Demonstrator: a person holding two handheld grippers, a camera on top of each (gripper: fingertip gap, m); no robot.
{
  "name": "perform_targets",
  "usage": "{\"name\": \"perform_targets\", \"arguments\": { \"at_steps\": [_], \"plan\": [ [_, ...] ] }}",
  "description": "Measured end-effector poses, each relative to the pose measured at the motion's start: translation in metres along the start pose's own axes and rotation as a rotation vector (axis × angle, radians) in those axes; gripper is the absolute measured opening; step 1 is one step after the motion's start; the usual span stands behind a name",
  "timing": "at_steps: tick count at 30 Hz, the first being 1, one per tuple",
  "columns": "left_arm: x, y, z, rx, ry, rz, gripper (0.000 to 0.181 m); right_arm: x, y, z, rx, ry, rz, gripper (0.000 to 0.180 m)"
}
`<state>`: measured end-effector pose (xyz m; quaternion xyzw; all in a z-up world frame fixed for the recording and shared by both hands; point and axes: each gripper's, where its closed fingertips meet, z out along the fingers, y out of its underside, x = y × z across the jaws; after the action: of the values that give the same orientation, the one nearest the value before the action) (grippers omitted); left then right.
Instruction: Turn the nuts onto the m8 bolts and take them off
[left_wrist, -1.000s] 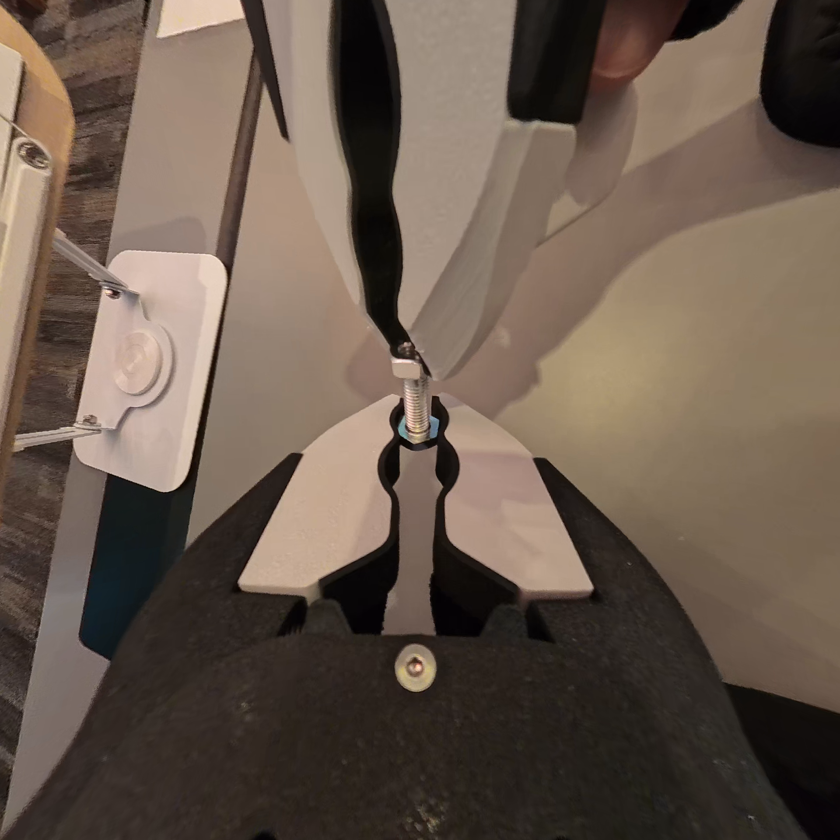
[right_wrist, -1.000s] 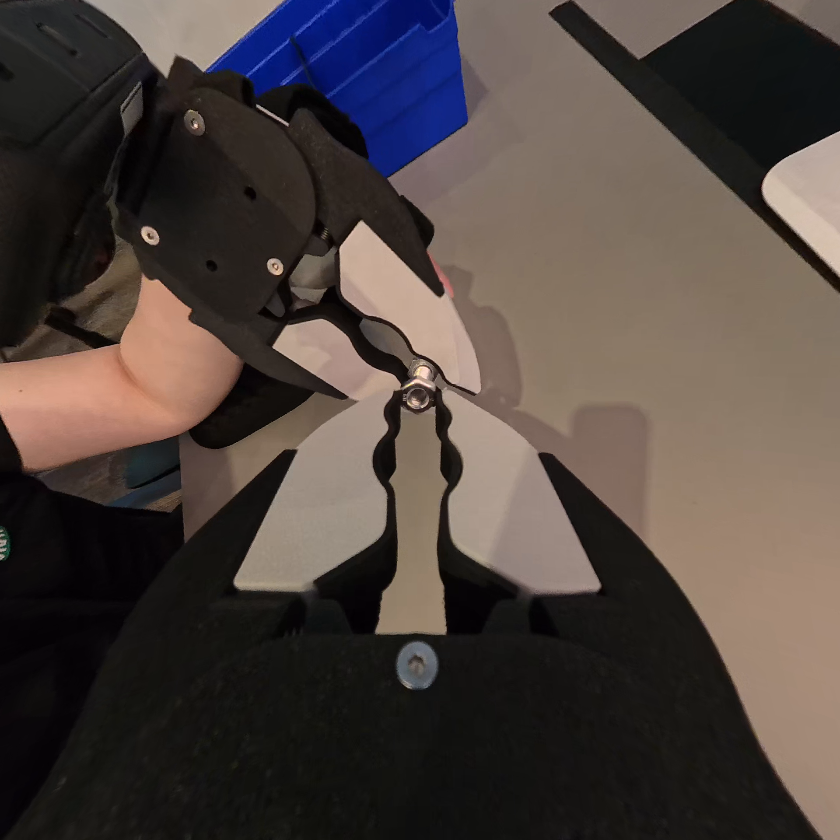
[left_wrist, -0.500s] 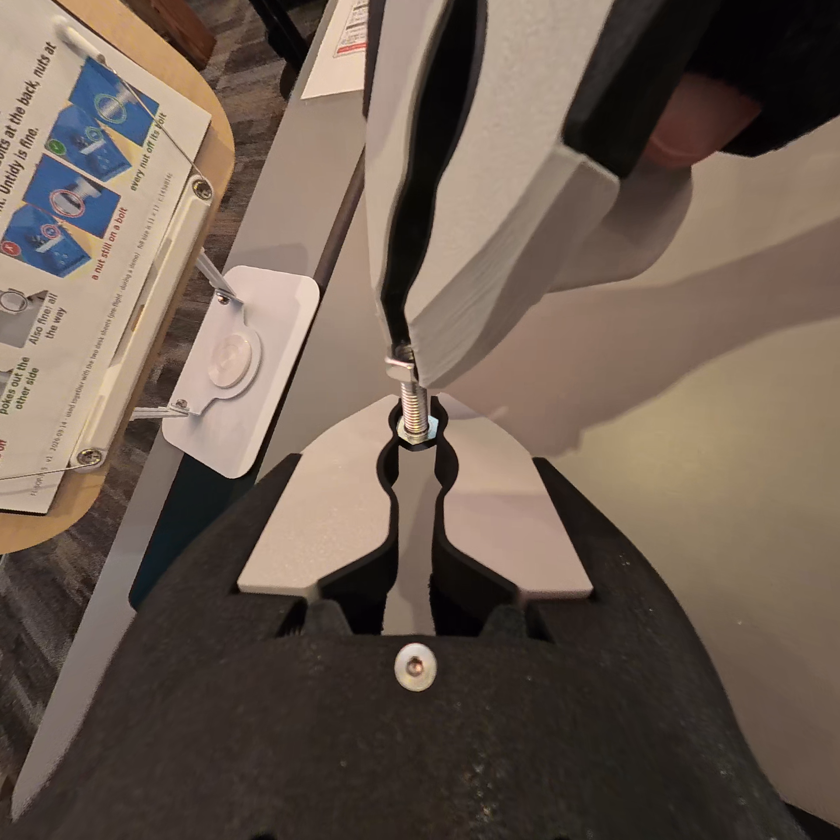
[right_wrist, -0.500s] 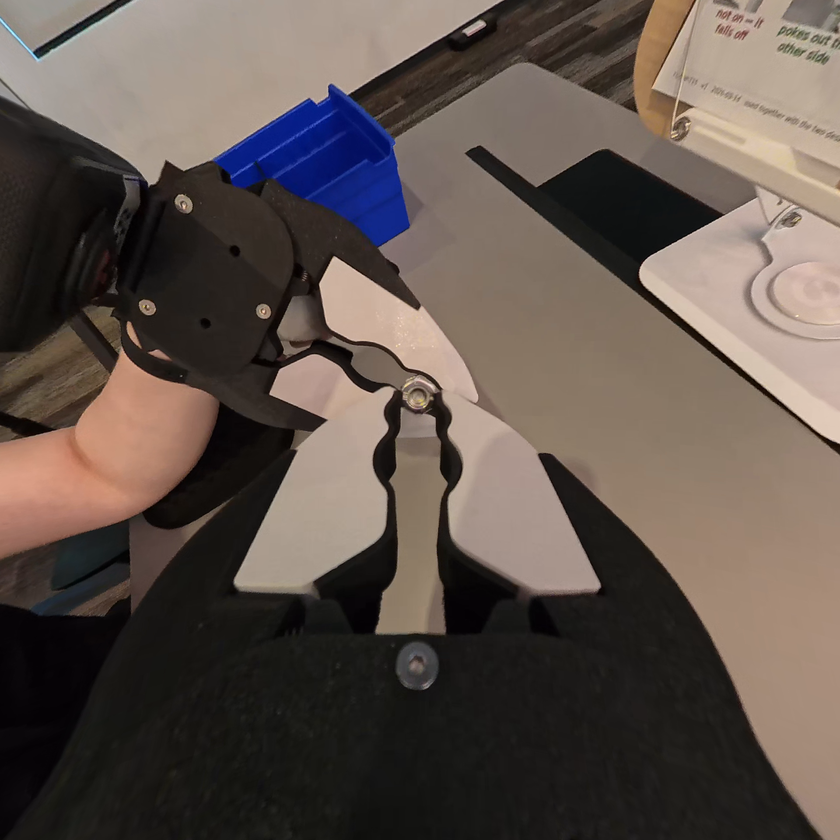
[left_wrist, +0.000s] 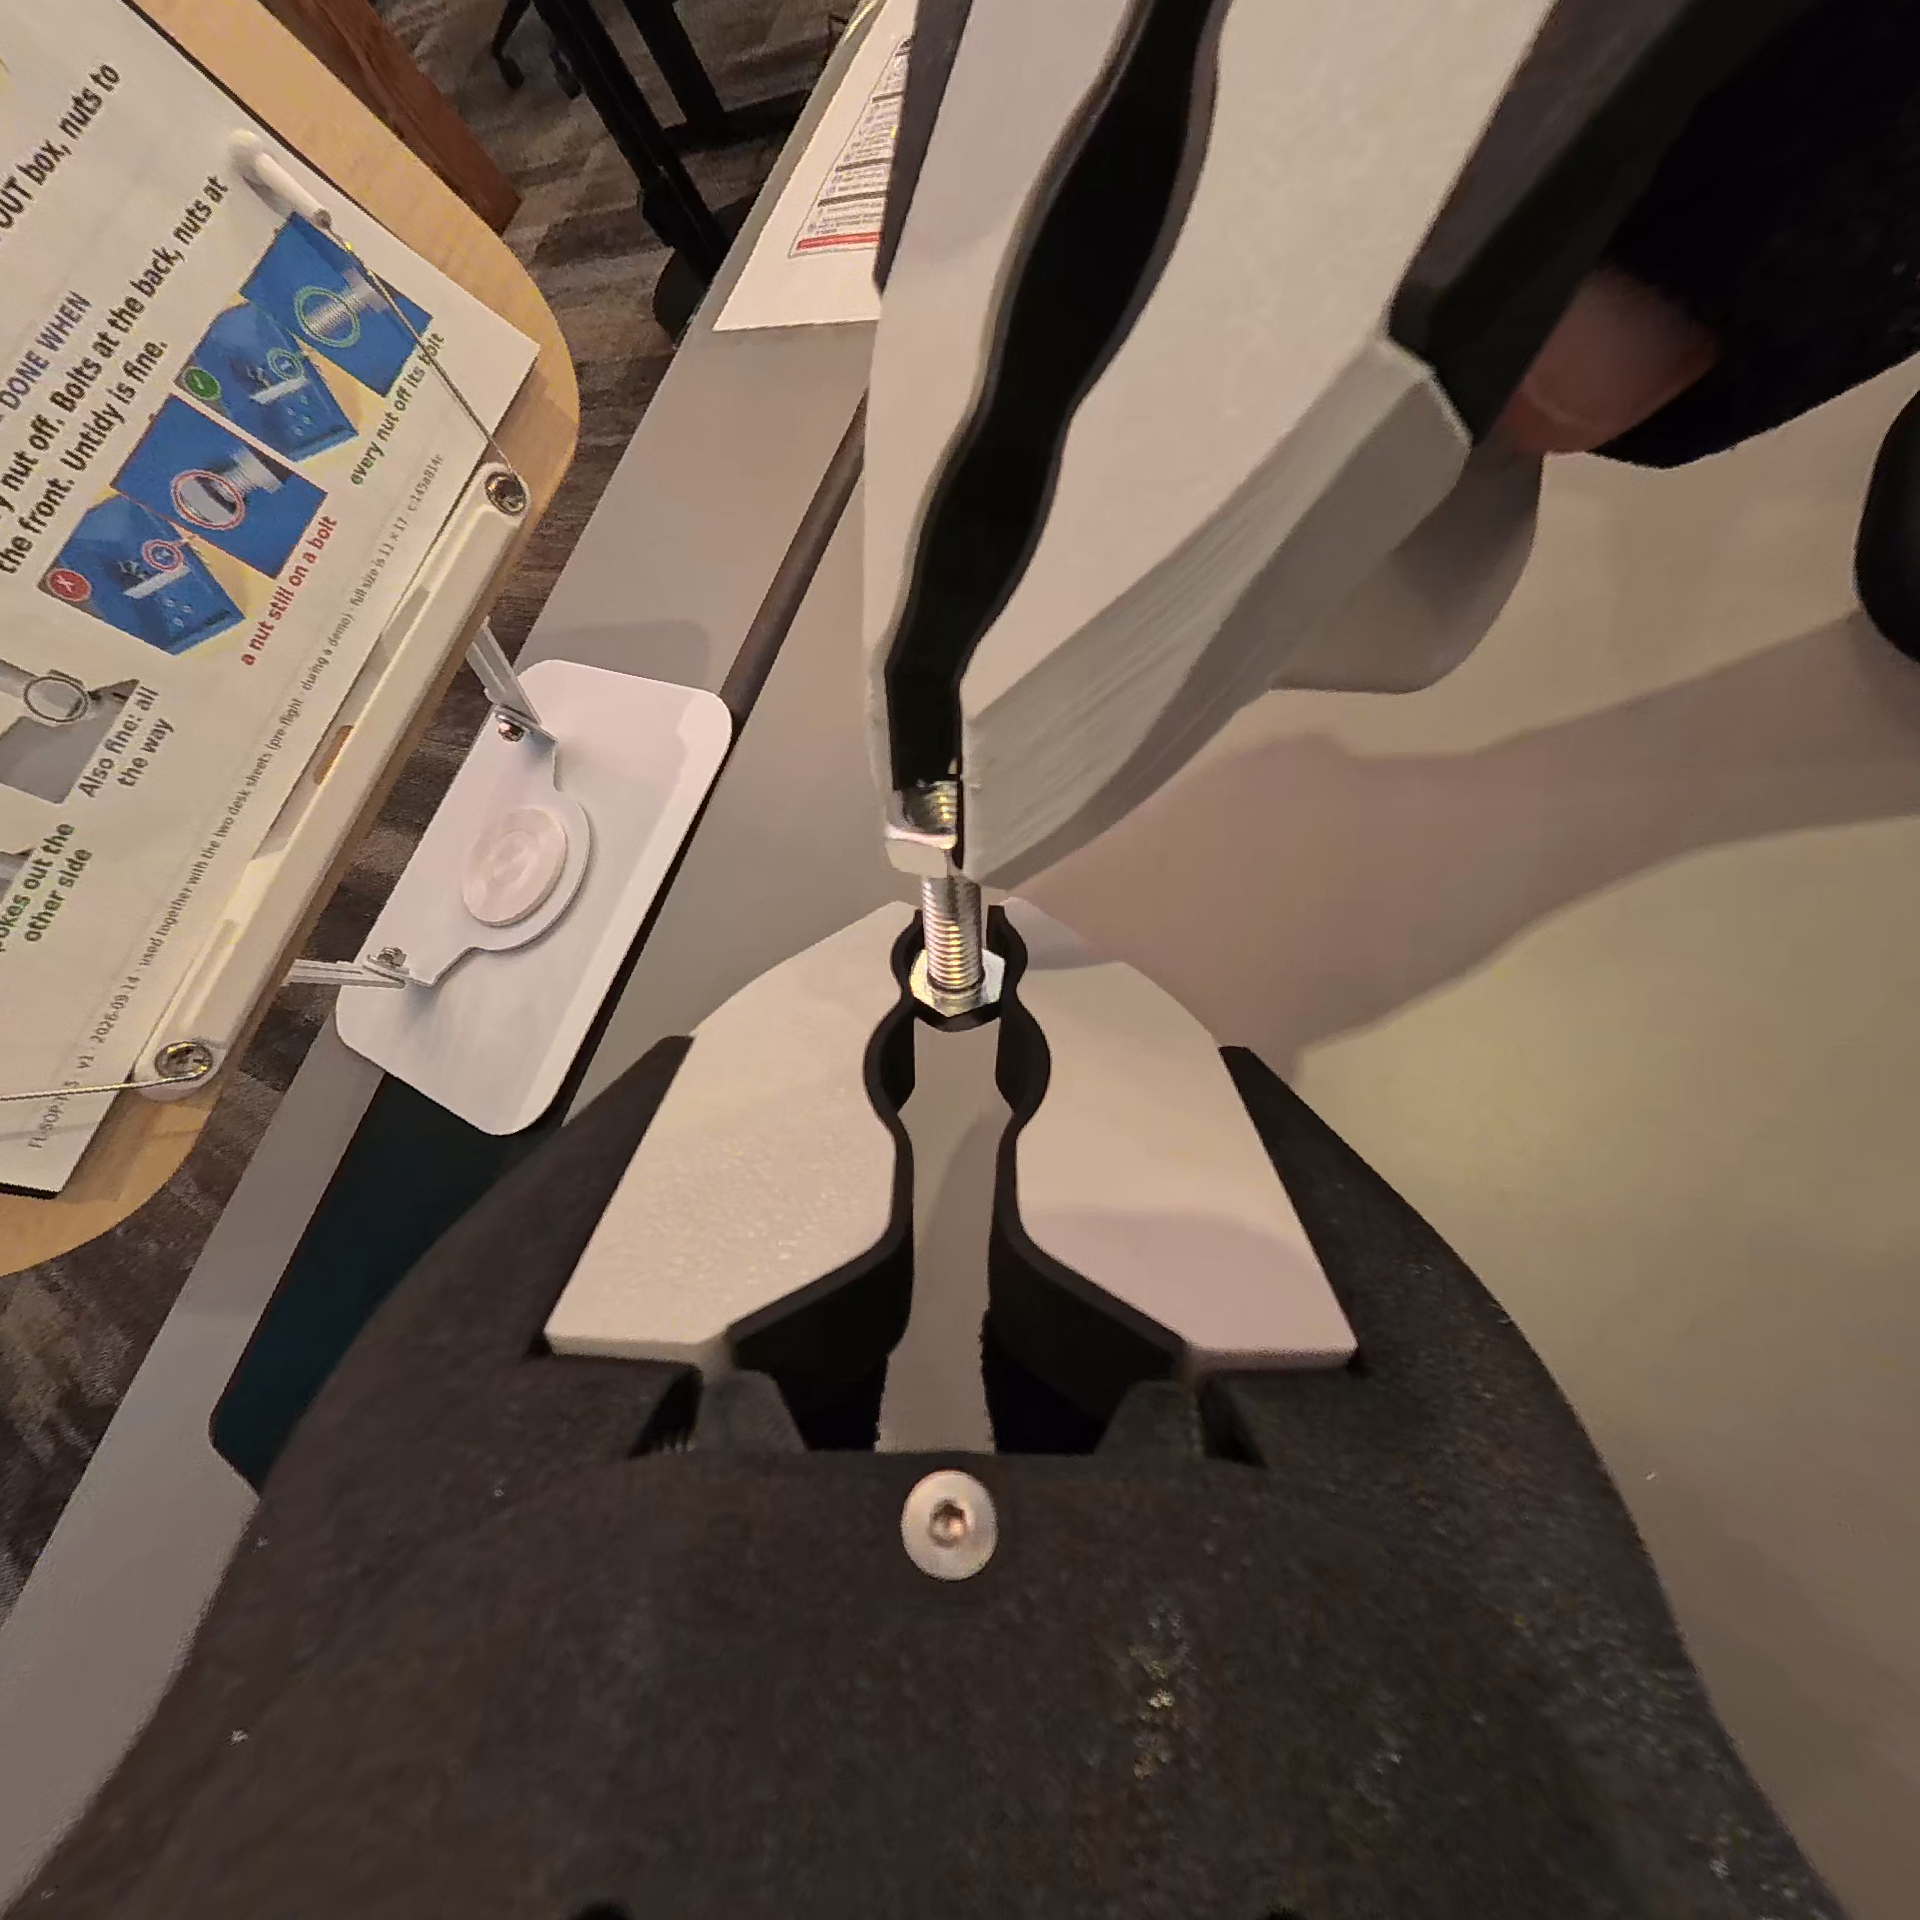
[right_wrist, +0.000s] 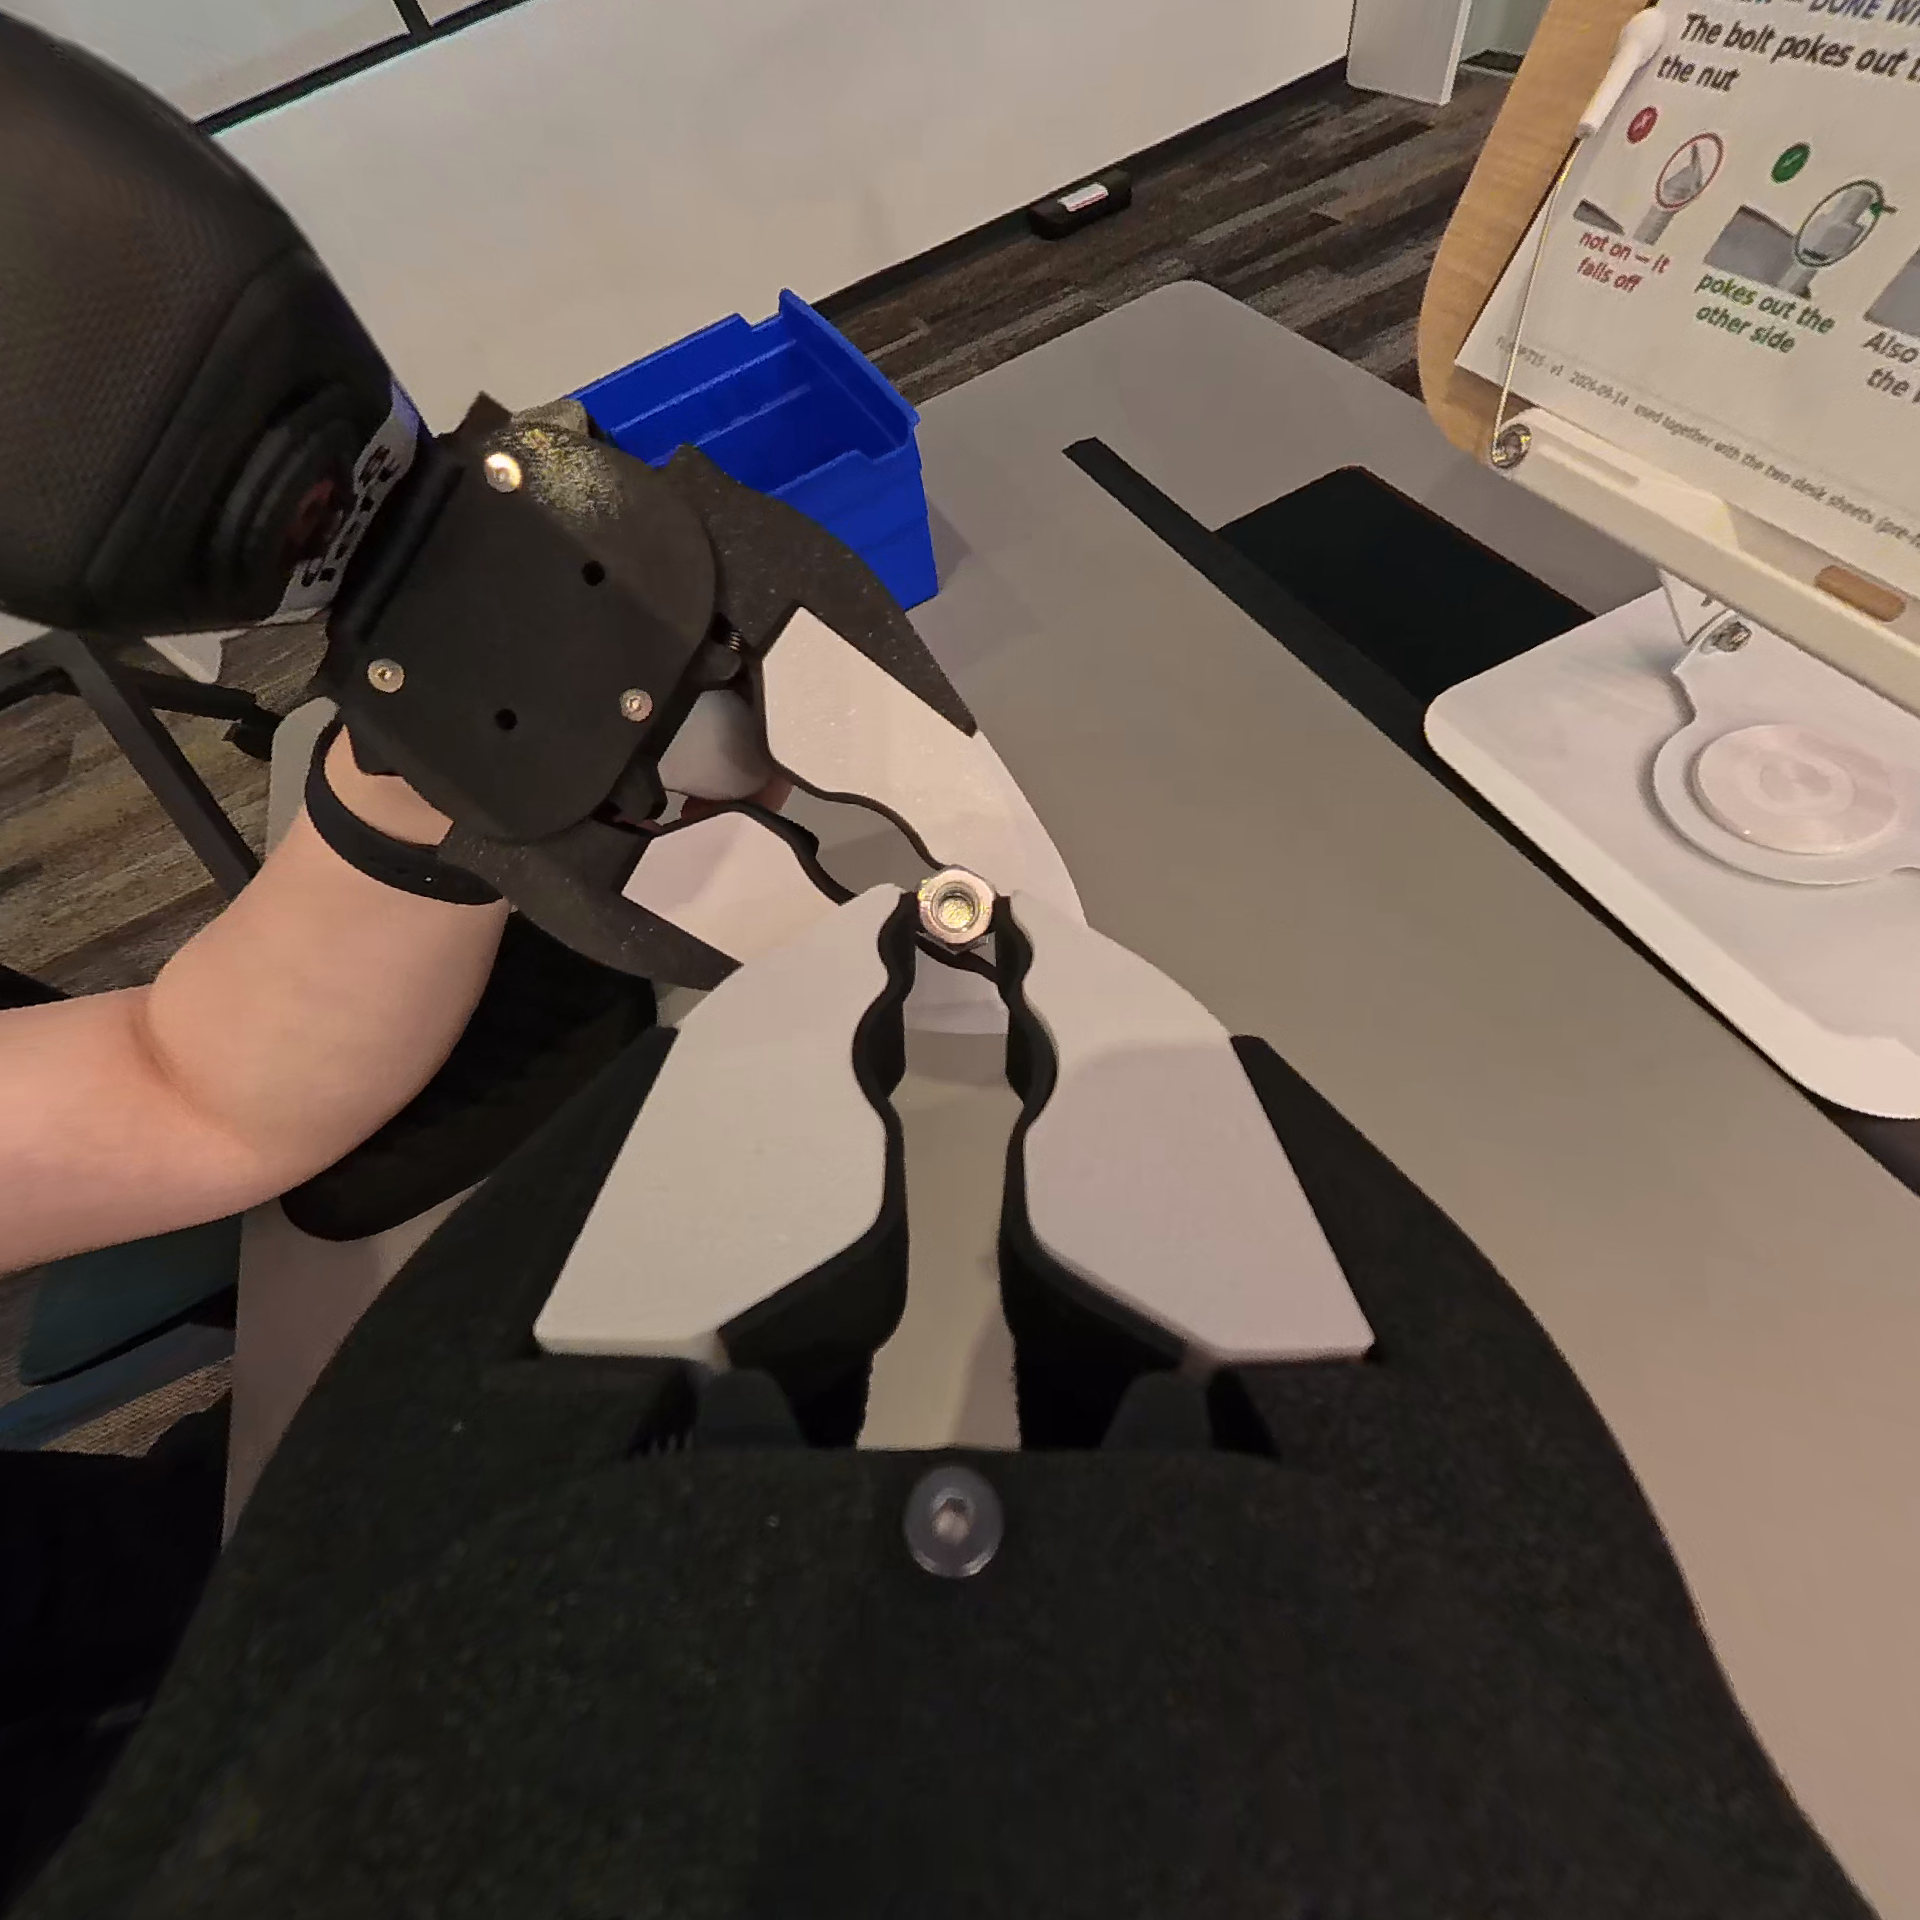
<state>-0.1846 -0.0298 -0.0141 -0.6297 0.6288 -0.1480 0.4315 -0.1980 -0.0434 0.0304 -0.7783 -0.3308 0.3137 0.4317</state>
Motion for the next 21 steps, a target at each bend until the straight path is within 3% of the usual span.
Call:
{"name": "perform_targets", "arguments": {
  "at_steps": [12,21],
  "plan": [
    [0.002,-0.003,-0.003,0.032,0.028,-0.016,0.011,-0.002,-0.003,-0.002,0.010,0.004,-0.050,0.015],
    [0.000,-0.008,-0.011,0.080,0.041,-0.030,0.011,-0.007,-0.019,-0.018,0.095,-0.002,-0.169,0.031]
  ]
}}
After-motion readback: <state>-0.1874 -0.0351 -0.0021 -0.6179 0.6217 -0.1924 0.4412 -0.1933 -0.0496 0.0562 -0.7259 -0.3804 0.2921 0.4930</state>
